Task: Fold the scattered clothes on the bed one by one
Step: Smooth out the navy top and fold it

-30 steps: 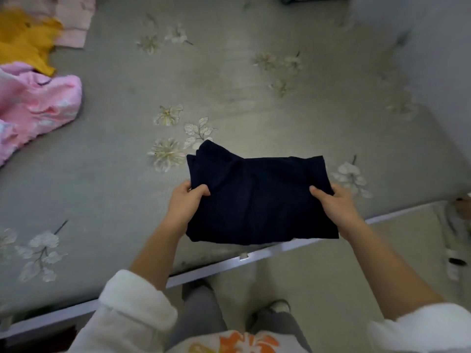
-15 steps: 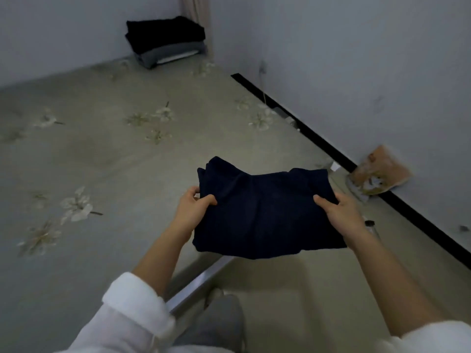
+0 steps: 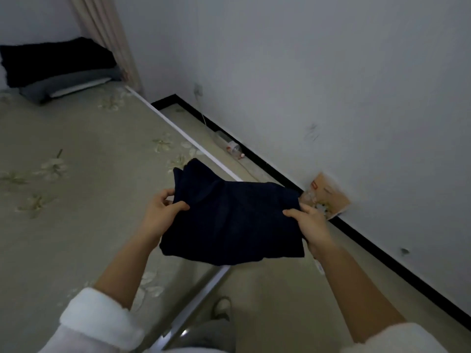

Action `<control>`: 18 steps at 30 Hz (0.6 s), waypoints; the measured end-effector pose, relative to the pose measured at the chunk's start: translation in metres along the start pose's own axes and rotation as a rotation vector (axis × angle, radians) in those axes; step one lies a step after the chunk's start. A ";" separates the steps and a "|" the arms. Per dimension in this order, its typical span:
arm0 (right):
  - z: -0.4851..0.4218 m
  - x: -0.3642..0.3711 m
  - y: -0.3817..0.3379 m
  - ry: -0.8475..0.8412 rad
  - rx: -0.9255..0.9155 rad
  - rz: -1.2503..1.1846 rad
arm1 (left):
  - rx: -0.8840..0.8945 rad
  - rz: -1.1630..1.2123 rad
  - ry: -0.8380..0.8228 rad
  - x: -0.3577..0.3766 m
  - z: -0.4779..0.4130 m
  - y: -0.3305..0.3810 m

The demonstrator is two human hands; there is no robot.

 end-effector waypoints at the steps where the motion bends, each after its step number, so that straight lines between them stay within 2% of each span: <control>1: -0.018 -0.013 -0.011 -0.006 0.007 -0.013 | 0.005 0.001 -0.002 0.010 -0.019 0.015; 7: -0.112 -0.092 -0.070 -0.049 0.015 -0.082 | 0.023 -0.035 -0.011 0.059 -0.117 0.080; 18: -0.318 -0.200 -0.155 -0.237 0.070 0.071 | -0.039 0.072 0.205 0.151 -0.284 0.126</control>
Point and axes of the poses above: each hand's wrist, its own z-axis away from the middle knuckle, its own x-axis out of the palm, y = z × x, the point moved 7 cm from there along -z, towards the middle knuckle, and after that the axes turned 15 degrees about -y, right-handed, at the moved point
